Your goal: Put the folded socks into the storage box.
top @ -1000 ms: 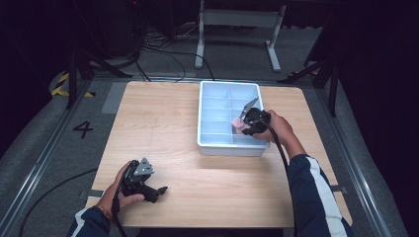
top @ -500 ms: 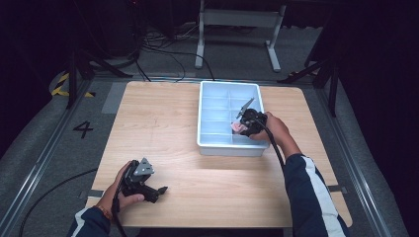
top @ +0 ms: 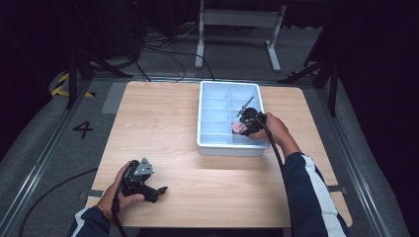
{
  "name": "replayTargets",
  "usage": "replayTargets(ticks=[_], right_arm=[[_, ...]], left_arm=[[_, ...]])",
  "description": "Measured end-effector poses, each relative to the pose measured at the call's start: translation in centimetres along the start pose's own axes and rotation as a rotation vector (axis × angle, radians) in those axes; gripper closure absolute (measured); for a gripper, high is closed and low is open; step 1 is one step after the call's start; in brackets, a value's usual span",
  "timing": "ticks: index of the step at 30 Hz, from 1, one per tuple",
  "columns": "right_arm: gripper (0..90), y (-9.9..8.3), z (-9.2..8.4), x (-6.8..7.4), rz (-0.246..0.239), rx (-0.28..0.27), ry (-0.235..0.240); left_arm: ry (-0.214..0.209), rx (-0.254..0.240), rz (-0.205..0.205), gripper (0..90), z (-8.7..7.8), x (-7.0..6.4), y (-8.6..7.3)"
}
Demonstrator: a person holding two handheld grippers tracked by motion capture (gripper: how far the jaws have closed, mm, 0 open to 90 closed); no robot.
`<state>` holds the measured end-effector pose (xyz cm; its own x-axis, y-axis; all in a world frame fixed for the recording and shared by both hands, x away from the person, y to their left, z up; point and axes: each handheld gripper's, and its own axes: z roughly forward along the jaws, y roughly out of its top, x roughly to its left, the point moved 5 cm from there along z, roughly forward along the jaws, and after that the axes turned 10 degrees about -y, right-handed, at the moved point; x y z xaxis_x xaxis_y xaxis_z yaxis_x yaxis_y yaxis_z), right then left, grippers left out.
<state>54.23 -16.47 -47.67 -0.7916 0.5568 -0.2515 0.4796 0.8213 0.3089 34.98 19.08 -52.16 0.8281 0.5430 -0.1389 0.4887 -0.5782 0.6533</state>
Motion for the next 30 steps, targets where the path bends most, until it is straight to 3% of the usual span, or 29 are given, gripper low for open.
replayTargets(ticks=[8,18,30], right_arm=[[65.7,0.0,-0.3,0.0,0.015,-0.029,-0.030],[52.4,-0.7,-1.4,-0.7,0.124,-0.154,-0.004],[43.9,-1.7,-2.8,-1.4,0.161,-0.223,-0.033]], left_arm=[[0.000,0.000,0.000,0.0,0.0,0.0,0.0],[0.000,0.000,0.000,0.0,0.0,0.0,0.0],[0.001,0.000,0.001,0.0,0.0,0.0,0.0]])
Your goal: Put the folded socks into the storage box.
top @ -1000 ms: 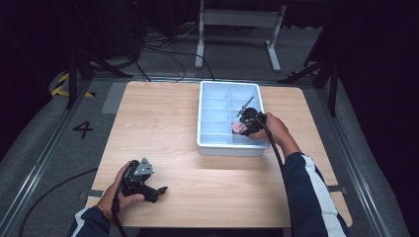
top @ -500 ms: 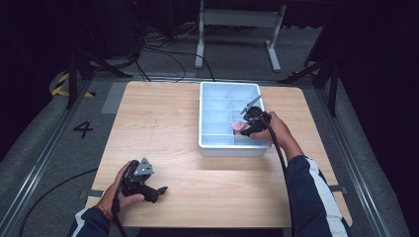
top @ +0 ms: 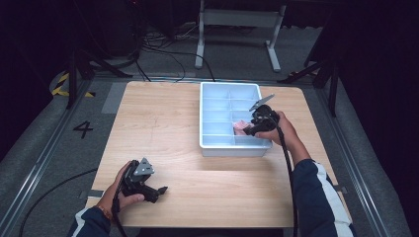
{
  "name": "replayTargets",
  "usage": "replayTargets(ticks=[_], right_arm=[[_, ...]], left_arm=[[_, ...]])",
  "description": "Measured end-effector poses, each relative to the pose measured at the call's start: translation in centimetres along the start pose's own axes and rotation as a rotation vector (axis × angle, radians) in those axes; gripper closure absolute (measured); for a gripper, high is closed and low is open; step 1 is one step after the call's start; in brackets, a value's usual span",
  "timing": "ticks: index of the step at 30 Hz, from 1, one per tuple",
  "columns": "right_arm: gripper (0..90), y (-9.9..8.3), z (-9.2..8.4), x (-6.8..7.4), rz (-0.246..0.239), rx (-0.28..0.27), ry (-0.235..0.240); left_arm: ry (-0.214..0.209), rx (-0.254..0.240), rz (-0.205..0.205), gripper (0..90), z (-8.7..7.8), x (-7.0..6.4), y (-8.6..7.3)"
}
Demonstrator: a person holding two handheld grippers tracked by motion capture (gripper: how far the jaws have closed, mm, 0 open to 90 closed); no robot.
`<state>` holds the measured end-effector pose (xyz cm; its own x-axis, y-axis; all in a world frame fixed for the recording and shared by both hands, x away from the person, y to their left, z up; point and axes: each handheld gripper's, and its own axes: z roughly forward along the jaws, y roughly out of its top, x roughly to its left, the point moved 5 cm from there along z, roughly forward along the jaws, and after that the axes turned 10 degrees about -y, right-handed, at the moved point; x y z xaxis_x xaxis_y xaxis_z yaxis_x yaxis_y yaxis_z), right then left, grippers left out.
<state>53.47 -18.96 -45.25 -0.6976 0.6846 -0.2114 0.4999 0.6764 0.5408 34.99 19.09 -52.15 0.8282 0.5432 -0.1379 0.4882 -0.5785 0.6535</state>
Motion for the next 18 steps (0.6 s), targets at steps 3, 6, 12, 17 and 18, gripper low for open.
replayTargets(ticks=[3,6,12,17,18], right_arm=[[44.8,0.0,-0.3,0.0,-0.006,-0.010,-0.003],[44.1,0.0,-1.0,-0.1,-0.014,-0.030,-0.014],[43.6,-0.1,-2.2,-0.2,-0.024,-0.056,-0.026],[43.4,-0.2,-2.8,-0.2,-0.035,-0.061,-0.034],[43.4,-0.3,-2.9,-0.2,-0.038,-0.063,-0.033]], left_arm=[[-0.001,0.000,-0.001,0.0,0.0,0.0,0.0],[-0.001,0.000,-0.001,0.0,0.0,0.0,0.0],[-0.001,0.000,-0.001,0.0,0.0,0.0,0.0],[0.000,0.000,-0.001,0.0,0.0,0.0,0.0],[0.000,0.000,-0.001,0.0,0.0,0.0,0.0]])
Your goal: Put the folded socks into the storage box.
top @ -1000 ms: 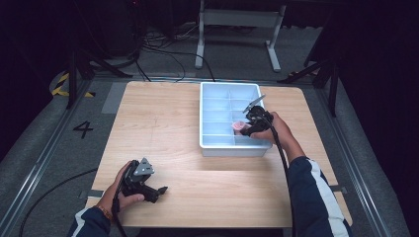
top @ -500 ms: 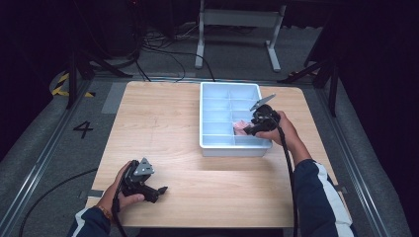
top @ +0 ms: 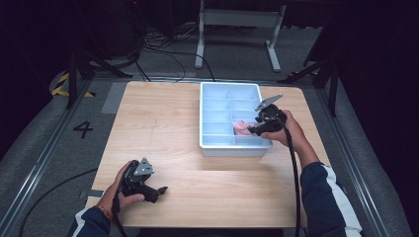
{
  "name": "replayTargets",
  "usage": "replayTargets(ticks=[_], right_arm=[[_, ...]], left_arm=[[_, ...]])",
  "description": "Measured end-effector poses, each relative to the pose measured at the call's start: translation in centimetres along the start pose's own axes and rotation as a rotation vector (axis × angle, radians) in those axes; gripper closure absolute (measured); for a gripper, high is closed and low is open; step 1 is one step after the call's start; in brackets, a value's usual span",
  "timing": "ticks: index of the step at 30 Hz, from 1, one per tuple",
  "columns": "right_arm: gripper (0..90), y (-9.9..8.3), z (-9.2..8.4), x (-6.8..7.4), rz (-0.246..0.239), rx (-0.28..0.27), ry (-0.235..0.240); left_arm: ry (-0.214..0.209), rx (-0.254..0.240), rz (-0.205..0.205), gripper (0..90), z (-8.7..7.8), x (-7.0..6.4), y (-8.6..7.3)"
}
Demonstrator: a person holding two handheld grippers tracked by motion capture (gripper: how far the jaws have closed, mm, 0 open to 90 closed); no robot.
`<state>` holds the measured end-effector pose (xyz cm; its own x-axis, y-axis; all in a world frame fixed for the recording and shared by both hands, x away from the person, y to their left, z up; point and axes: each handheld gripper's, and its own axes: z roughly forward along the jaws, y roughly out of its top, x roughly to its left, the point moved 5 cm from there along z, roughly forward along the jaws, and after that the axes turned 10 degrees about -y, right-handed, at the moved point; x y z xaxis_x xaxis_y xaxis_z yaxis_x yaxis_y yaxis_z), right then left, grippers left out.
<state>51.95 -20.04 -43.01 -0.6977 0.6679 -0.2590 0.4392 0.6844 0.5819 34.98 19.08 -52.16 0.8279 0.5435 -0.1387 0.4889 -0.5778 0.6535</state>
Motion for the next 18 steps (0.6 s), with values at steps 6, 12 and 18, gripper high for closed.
replayTargets(ticks=[6,12,18], right_arm=[[41.9,-0.2,-0.9,0.2,-0.016,-0.001,-0.014],[41.1,-0.2,-1.8,0.1,-0.025,-0.022,-0.027],[40.5,-0.6,-2.6,0.5,-0.045,-0.023,-0.034]], left_arm=[[0.000,0.000,0.000,0.0,0.0,0.0,0.0],[-0.001,-0.002,-0.004,0.1,0.0,0.0,0.0],[-0.001,-0.002,-0.004,0.1,0.0,0.0,0.0]])
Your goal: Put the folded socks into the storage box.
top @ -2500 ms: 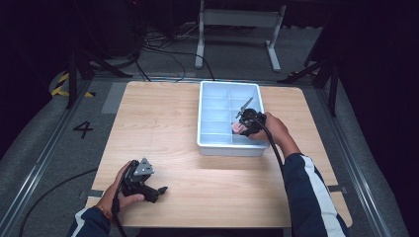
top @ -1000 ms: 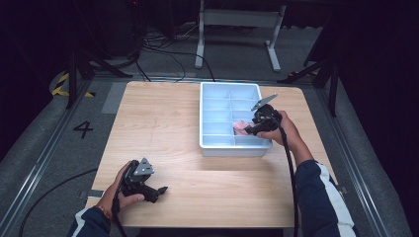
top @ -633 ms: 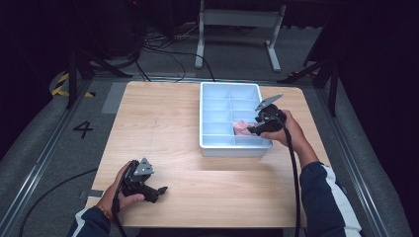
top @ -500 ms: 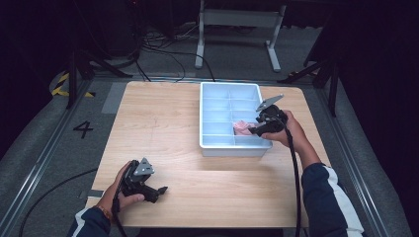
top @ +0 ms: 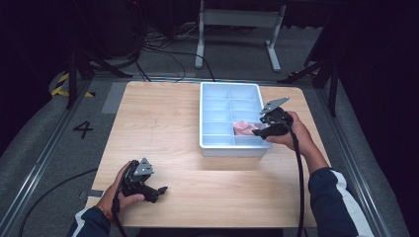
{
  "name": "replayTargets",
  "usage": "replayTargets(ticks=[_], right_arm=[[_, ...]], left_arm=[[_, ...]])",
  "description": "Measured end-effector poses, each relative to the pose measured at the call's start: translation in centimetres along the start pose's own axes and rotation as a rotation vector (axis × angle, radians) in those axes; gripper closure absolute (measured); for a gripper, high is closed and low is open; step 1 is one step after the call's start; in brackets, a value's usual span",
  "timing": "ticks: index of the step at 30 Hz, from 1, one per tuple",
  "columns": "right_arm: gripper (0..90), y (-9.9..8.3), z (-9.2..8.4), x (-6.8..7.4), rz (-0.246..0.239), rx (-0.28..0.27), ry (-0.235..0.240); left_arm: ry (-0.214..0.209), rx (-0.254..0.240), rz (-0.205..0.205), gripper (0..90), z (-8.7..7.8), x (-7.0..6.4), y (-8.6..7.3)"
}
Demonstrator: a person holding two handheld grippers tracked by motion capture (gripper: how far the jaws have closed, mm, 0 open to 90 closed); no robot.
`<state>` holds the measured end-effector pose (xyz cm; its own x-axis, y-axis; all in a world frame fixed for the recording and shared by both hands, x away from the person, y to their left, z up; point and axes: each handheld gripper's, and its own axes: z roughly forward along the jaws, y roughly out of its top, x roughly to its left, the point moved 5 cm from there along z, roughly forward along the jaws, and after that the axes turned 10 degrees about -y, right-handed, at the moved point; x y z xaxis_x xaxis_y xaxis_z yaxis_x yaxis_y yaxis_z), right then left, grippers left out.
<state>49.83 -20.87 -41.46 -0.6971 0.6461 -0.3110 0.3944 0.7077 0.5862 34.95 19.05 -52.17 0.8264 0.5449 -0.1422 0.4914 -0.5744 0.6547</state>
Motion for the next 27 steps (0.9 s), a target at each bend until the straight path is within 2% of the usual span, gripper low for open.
replayTargets(ticks=[8,18,27], right_arm=[[39.5,-0.8,-1.0,0.6,-0.008,-0.008,0.000],[37.9,-1.7,-2.7,0.9,-0.033,-0.024,-0.032],[34.0,-2.6,-4.0,2.0,-0.044,-0.037,-0.035]], left_arm=[[0.001,0.001,0.000,0.1,0.0,0.0,0.0],[0.000,0.000,0.000,0.1,0.0,0.0,0.0],[0.000,0.000,0.000,0.1,0.0,0.0,0.0]])
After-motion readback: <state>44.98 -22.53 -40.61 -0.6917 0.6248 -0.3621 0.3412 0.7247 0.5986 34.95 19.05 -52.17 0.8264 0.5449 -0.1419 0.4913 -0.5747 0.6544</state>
